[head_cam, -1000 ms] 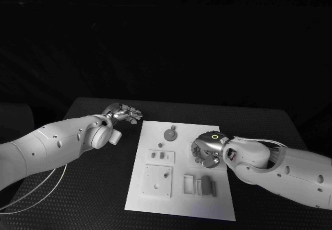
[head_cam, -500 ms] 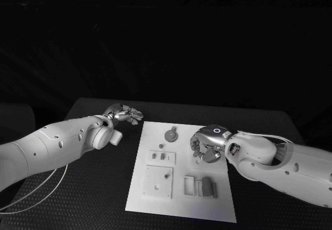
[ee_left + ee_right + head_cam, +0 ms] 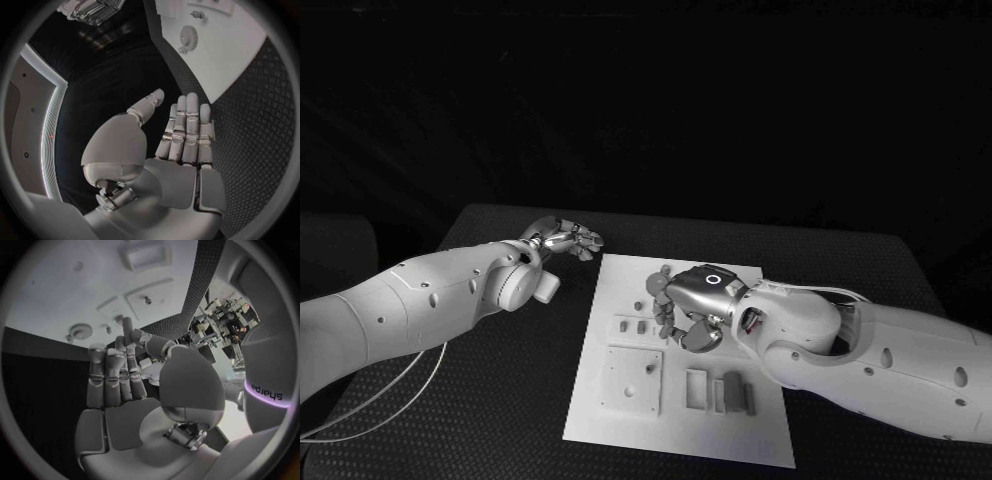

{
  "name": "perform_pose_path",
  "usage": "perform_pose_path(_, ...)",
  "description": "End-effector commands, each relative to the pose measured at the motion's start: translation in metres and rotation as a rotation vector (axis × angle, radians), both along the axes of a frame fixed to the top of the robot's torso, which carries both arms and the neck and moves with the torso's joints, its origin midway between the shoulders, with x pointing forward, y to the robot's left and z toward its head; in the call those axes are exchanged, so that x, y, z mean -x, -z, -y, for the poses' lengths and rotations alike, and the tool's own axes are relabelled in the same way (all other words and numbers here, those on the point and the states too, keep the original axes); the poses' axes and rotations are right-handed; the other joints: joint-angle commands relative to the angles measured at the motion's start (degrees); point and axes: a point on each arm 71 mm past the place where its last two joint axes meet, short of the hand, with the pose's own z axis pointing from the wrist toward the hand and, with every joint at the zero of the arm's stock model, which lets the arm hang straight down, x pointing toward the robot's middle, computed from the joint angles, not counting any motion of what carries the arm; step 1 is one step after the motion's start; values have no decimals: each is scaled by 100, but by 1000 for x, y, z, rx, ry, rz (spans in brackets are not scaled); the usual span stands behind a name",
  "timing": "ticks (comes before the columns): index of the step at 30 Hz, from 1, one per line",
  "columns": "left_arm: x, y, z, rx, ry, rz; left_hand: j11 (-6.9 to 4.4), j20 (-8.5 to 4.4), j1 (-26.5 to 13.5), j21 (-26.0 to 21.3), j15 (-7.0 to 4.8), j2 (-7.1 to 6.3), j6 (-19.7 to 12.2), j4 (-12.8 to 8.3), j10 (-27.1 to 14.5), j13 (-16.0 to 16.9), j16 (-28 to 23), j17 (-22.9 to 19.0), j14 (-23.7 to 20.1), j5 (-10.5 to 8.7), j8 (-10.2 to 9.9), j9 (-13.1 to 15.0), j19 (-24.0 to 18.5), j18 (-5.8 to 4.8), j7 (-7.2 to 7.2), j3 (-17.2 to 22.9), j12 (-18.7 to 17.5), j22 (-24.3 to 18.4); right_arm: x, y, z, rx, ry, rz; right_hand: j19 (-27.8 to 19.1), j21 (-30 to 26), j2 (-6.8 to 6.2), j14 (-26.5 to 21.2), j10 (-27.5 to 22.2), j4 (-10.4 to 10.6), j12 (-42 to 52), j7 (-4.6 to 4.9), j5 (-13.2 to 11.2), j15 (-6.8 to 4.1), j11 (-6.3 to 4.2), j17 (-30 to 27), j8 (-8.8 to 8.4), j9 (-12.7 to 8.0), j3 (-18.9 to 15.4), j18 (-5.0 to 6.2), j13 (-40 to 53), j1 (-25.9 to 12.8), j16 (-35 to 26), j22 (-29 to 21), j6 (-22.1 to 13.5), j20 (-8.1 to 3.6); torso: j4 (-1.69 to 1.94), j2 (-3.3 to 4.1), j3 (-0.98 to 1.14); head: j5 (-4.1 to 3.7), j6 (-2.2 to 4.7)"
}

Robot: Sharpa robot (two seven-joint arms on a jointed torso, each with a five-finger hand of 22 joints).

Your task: Assemble the parts on the task board

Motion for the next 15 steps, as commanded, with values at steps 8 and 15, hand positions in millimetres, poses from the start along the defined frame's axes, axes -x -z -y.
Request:
perform_pose_path(8, 0, -1, 6, 6, 13, 8, -12, -13, -32, -22, -1, -5, -44, 6, -36, -8, -23, 9, 46, -8, 37, -9, 35, -12, -13, -18, -20, 9, 26, 22, -33, -4, -95, -14, 35, 24, 28, 15, 352, 13, 13, -13, 34, -24, -125, -7, 41, 13, -3, 357, 87, 71, -26, 61, 51, -8, -3, -2, 2, 103, -9)
perform_pose_path(15, 0, -1, 7, 8, 18, 8, -13, -12, -35, -24, -1, -5, -43, 9, -35, -8, -26, 12, 45, -8, 39, -9, 36, -13, -13, -19, -19, 10, 36, 37, -49, -6, -128, -39, 38, 24, 21, 20, 355, 12, 12, -14, 35, -26, -127, -8, 41, 16, 1, 357, 87, 76, -28, 60, 52, -9, -1, 1, 11, 144, -28)
